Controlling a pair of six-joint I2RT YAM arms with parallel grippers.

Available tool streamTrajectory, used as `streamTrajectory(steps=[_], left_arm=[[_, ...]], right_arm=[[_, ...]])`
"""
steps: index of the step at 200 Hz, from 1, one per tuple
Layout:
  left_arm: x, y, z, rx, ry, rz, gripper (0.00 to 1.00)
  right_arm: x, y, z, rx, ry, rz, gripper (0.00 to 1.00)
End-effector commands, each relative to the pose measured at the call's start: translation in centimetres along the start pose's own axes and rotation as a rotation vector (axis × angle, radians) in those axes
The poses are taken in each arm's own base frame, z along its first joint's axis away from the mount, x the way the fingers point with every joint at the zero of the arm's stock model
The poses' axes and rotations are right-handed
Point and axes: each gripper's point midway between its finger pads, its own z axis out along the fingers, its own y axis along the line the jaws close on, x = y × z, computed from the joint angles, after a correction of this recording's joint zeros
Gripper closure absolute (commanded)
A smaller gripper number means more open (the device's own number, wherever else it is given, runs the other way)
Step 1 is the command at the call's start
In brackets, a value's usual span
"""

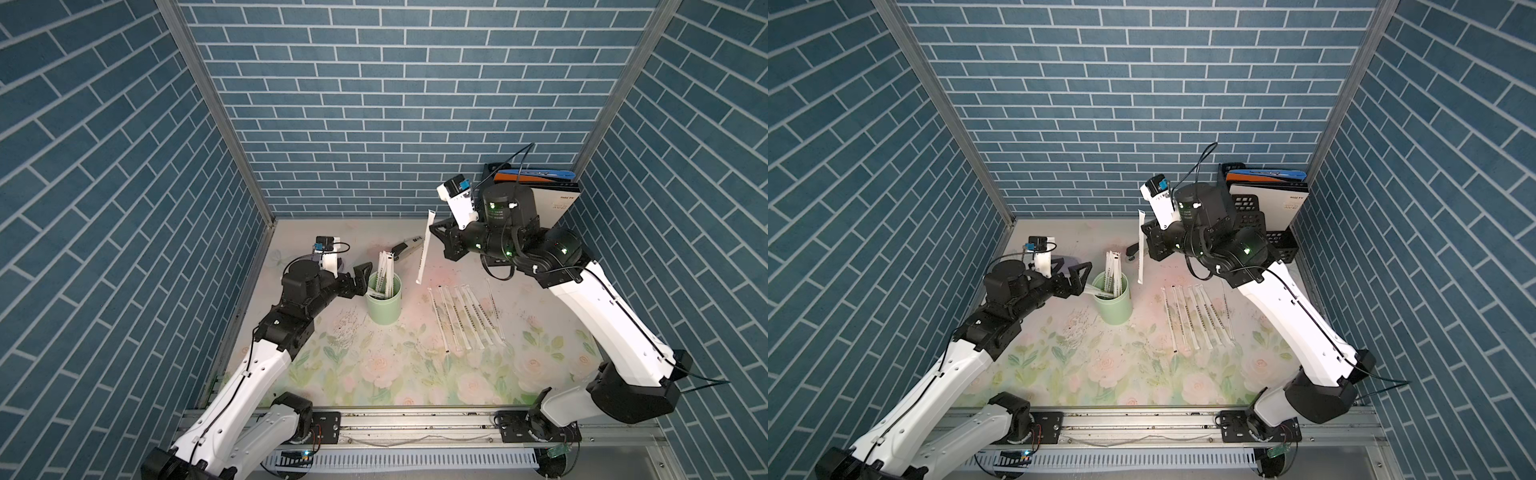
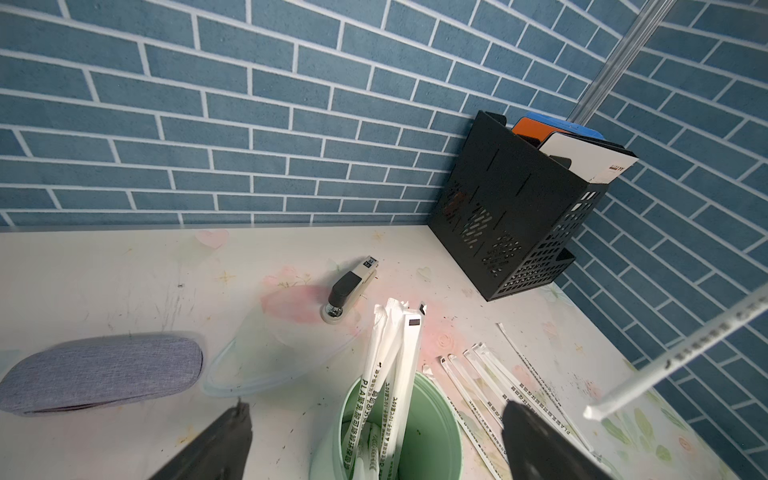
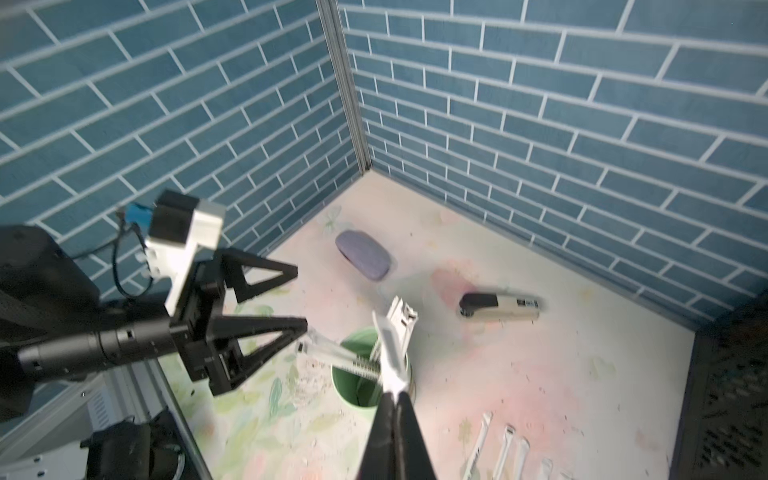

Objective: Take the straws out of the storage container
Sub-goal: Pick up the straw from the container, then place the straw at the center of the board.

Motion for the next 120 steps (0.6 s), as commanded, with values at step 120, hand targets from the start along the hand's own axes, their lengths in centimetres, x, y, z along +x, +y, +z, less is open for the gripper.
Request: streamTrajectory(steps=[120], left_arm=[[-1.1,-0.2,-0.4,-0.003,-0.028,0.008,0.0]], right_arm=[[17.1,-3.2,9.1,-0.044,0.641,0.229,1.0]])
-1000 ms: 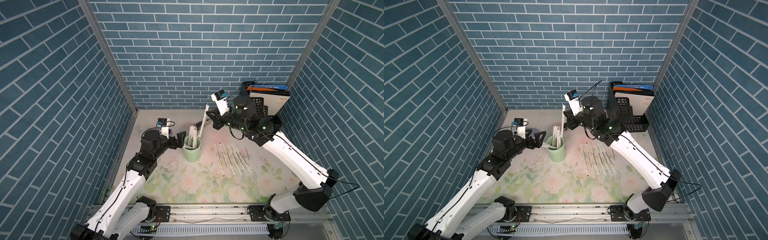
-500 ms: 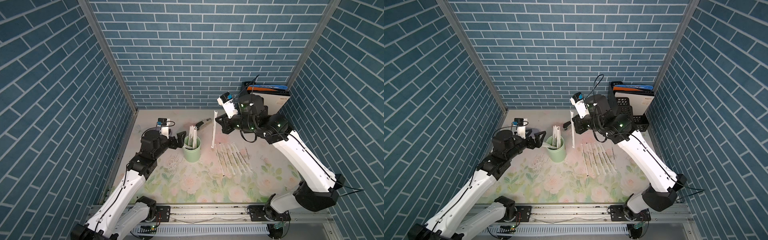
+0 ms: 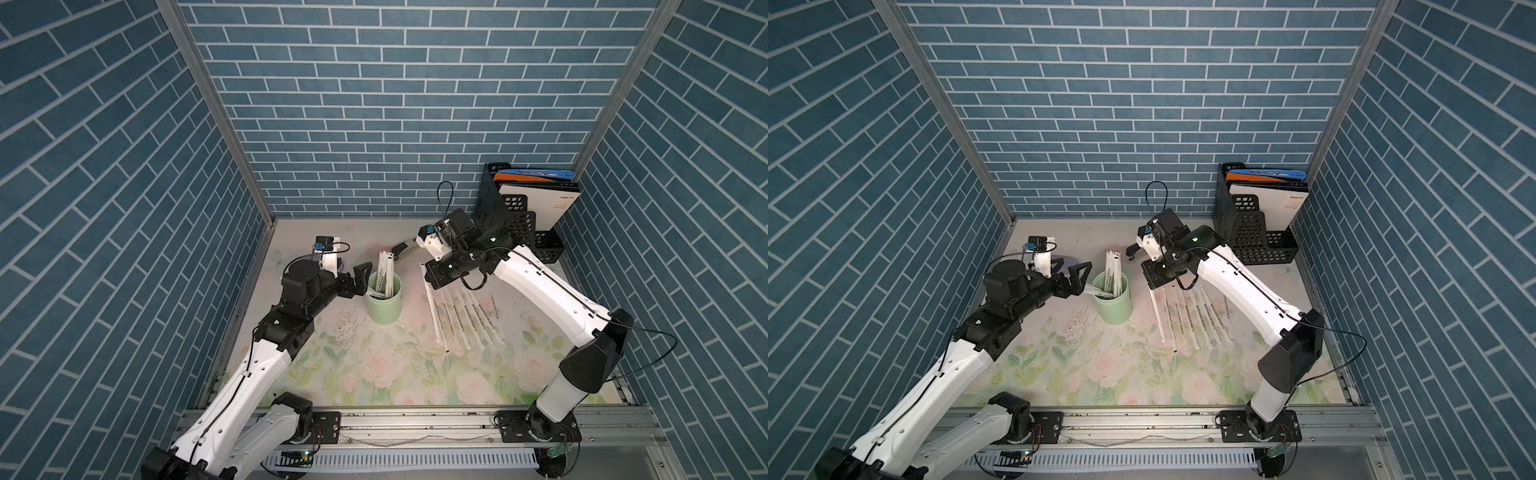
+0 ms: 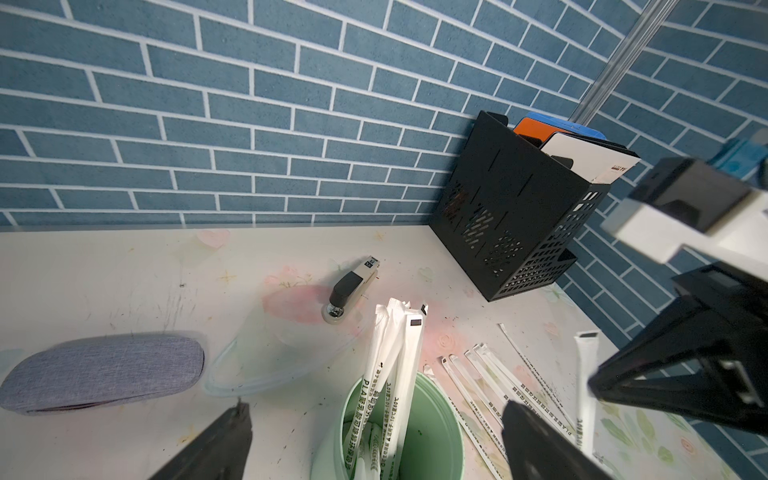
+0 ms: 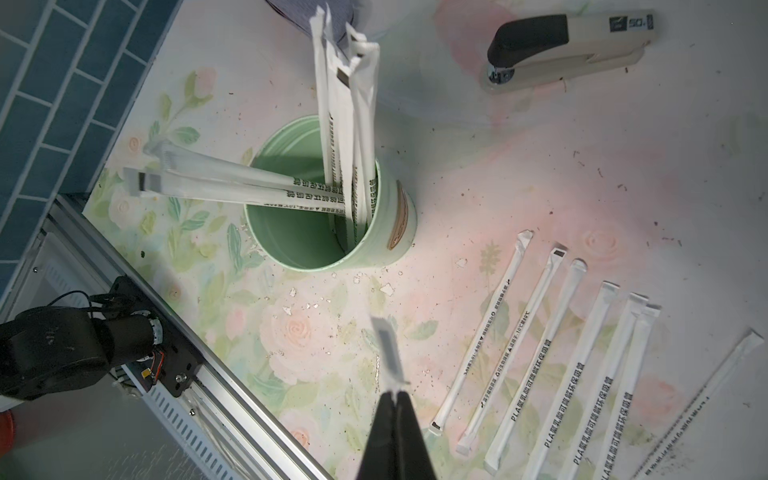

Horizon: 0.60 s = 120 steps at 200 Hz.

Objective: Take the straws out of the storage container
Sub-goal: Place the straw at the center of the board.

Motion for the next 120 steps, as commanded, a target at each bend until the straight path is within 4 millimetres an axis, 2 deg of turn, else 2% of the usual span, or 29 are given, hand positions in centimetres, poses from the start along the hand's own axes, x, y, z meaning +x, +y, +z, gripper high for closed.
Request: streamTrajectory(steps=[1,34,120], left_arm=[[-1.1,-0.3,-0.4,0.001,-0.028,0.009,0.0],[-1.2,-0.4,-0.6,0.003,-0.032,0.009,0.0],[-1.2,-0.4,-0.6,0.005,-0.033,0.01,0.01]], right_arm=[[1.3,-0.2,1.2,-0.047,0.079,0.043,1.0],[1.4,-1.1,2.8,-0.096,0.103,0.089,1.0],[3.0,-3.6,8.2,-0.135,0.182,0.164,1.0]])
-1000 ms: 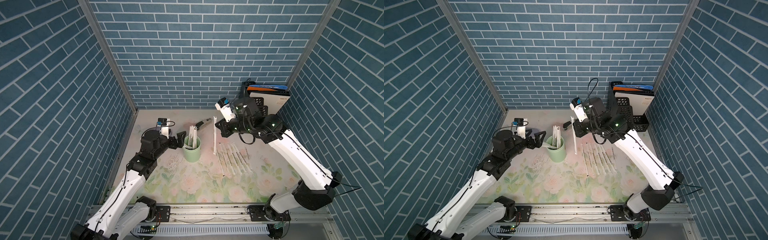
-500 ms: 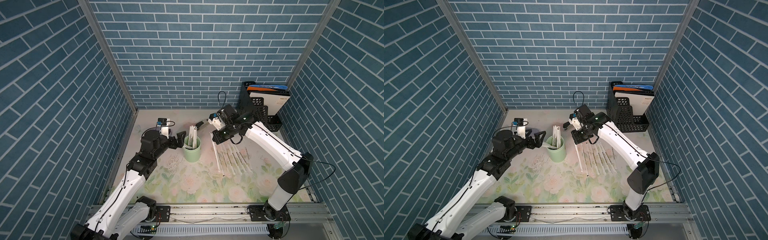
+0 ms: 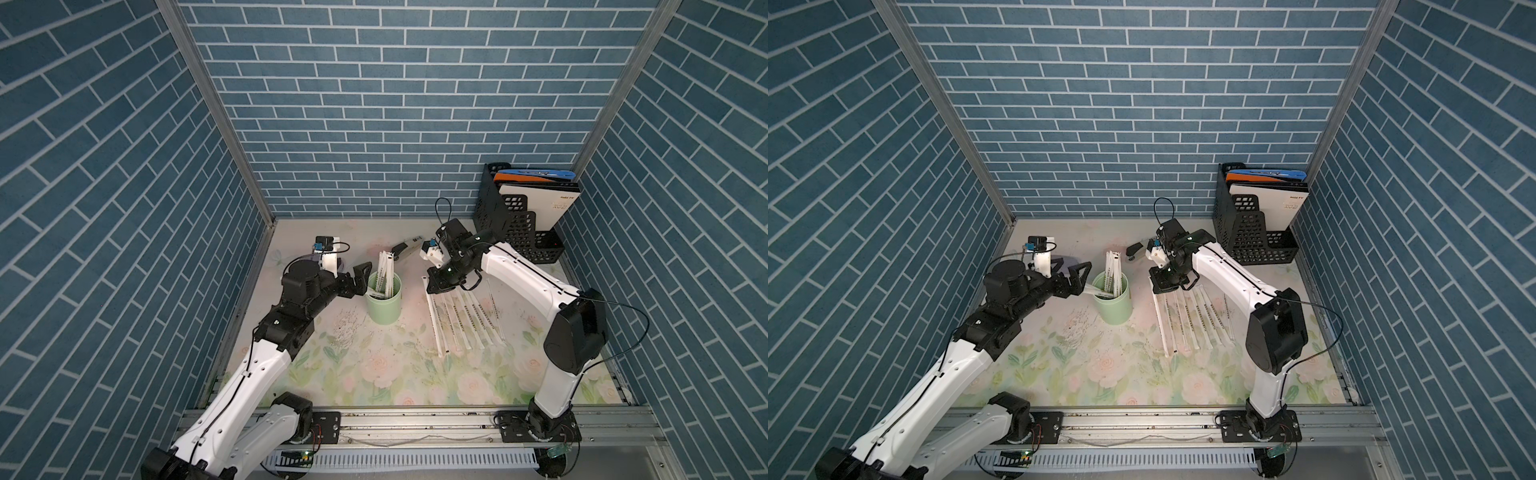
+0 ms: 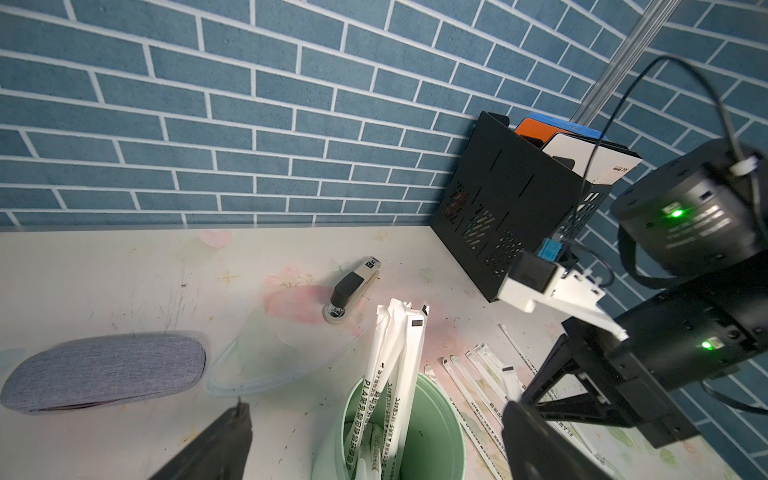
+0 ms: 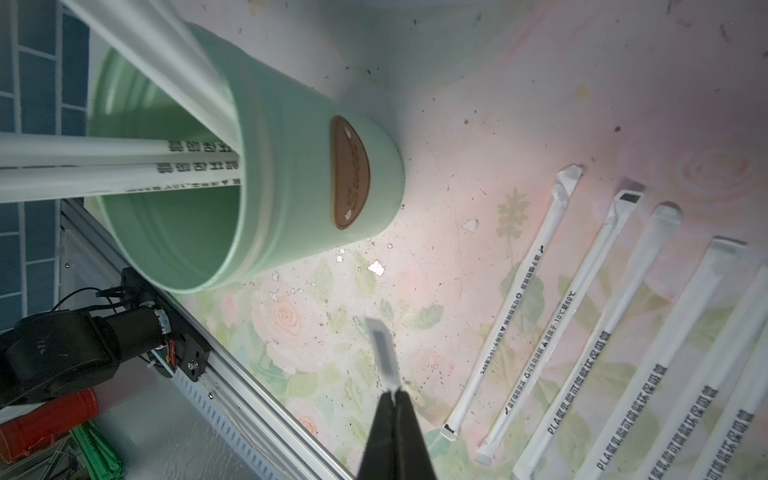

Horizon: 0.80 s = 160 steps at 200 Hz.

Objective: Take the straws out of the storage container
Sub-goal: Place the straw at the center of the board.

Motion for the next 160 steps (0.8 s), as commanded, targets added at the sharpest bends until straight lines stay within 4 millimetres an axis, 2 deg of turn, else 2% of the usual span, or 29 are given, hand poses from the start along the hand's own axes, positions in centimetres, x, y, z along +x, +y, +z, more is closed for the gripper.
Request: streamTrajectory(steps=[1,78,160], left_arm=[[-1.2,-0.4,-0.5,0.008,-0.03,0.009,0.01],[-1.0,-0.3,-0.4,0.005,-0.025,0.009,0.0],[-0.8,-0.3,-0.2,0.004,-0.019,0.008,0.0]], right_arm=[[-0.5,-0.2,1.3,-0.032,0.003,0.011,1.0],[-1.6,-2.7,3.7,-0.023,0.014,0.057,1.0],[-1.5,-3.8,4.4,-0.006,0.028,0.071,0.98]])
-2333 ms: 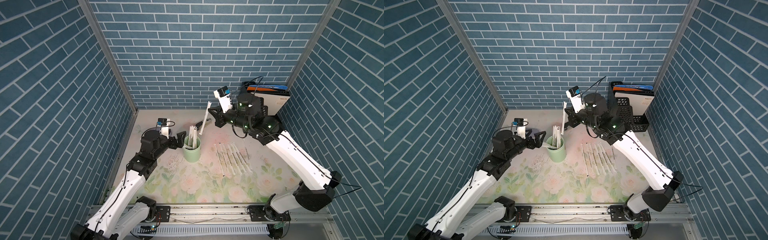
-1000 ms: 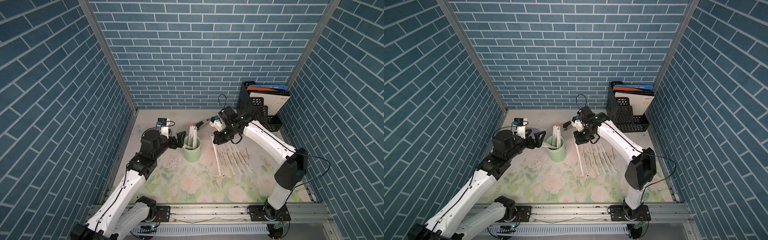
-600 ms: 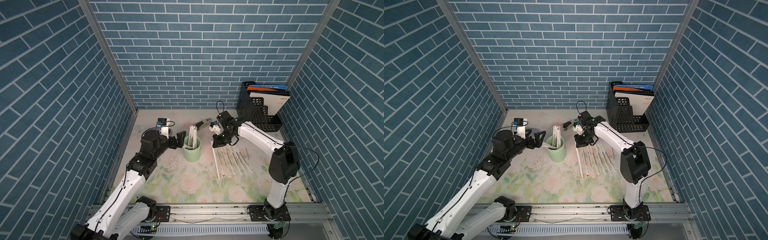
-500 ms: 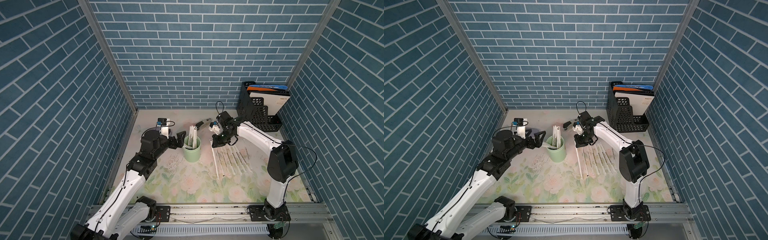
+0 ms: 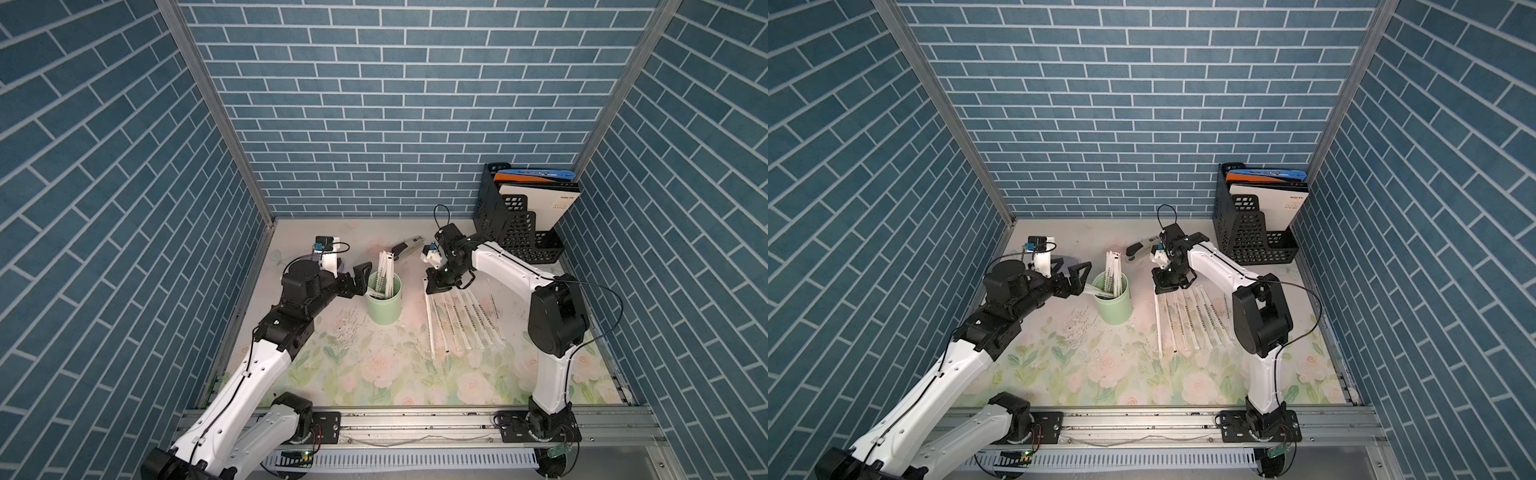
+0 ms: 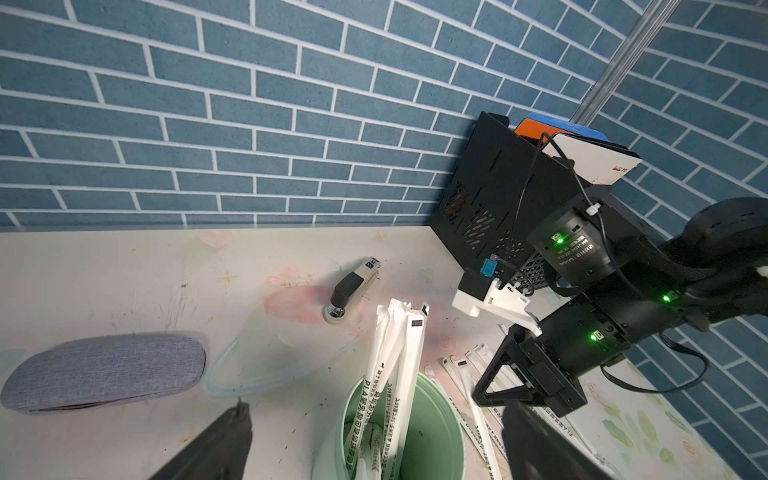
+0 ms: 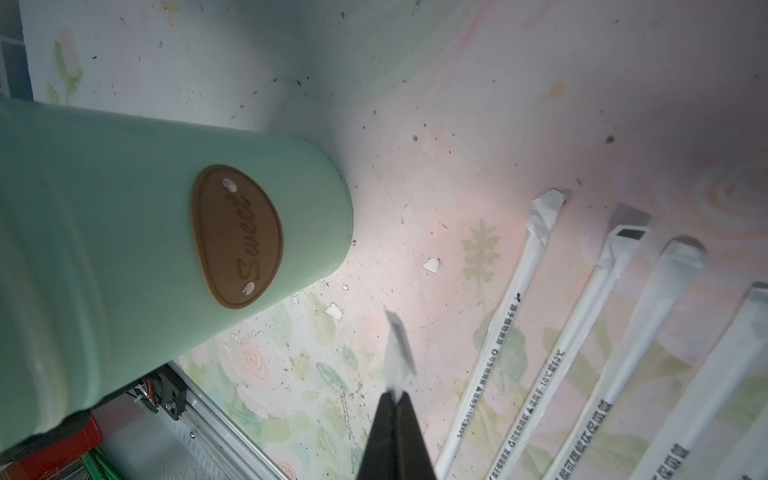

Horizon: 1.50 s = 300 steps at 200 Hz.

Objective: Take the straws out of the storage container
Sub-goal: Place the straw at the center of the board, then pick up the straw from the container.

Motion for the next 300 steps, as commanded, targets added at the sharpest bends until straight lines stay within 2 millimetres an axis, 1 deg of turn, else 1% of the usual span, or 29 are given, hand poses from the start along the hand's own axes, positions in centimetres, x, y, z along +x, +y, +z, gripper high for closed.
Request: streamTrajectory(steps=[1,45,77,89,102,115,125,142,150,159,174,186,206,230,270,300], left_arm=[[-0.9,-0.3,-0.2,0.004,-0.019,0.008,0.0],[-0.9,-0.3,-0.2,0.004,-0.02,0.008,0.0],[-0.8,-0.3,-0.2,0.003,-0.019,0.008,0.0],[-0.9,-0.3,-0.2,0.002,-0.02,0.009,0.0],[-0.9,-0.3,-0.2,0.002,-0.021,0.008,0.0],[-0.9,-0.2,-0.3,0.001,-0.021,0.008,0.01],[-0.9,-0.2,-0.2,-0.001,-0.021,0.008,0.0],[-0.8,-0.2,-0.2,-0.003,-0.02,0.008,0.0],[-0.8,-0.1,-0.2,-0.003,-0.02,0.007,0.0],[-0.7,-0.1,-0.1,-0.005,-0.015,0.007,0.0],[-0.7,0.0,-0.1,-0.012,-0.017,0.007,0.0],[-0.8,0.0,-0.2,-0.014,-0.022,0.007,0.0],[-0.9,0.1,-0.3,-0.017,-0.025,0.009,0.0],[-0.9,0.1,-0.3,-0.016,-0.025,0.01,0.01],[-0.8,0.0,-0.3,-0.011,-0.021,0.009,0.01],[-0.8,0.0,-0.2,-0.01,-0.021,0.008,0.01]], right_arm=[[0.0,-0.3,0.3,0.004,0.005,0.003,0.98],[0.1,-0.3,0.0,0.009,0.001,0.002,0.92],[0.2,-0.4,-0.2,0.019,-0.003,0.004,0.86],[-0.1,-0.5,-0.5,0.033,-0.018,0.007,0.86],[-0.8,0.0,-1.4,0.028,-0.061,0.003,0.86],[-1.6,1.0,-2.6,0.007,-0.123,-0.019,0.85],[-2.5,2.4,-3.7,-0.001,-0.194,-0.069,0.84],[-3.7,6.2,-5.8,-0.013,-0.357,-0.209,0.81],[-4.0,7.8,-6.4,-0.029,-0.425,-0.257,0.79],[-4.2,9.2,-6.5,-0.051,-0.481,-0.294,0.77],[-4.8,10.4,-6.3,-0.071,-0.541,-0.315,0.75],[-5.4,10.9,-5.7,-0.075,-0.556,-0.325,0.72],[-6.0,11.9,-4.4,-0.079,-0.543,-0.355,0.67],[-6.4,12.9,-3.2,-0.071,-0.514,-0.385,0.66],[-6.9,12.6,-1.9,-0.055,-0.491,-0.375,0.66],[-7.3,12.8,-1.3,-0.063,-0.487,-0.37,0.66]])
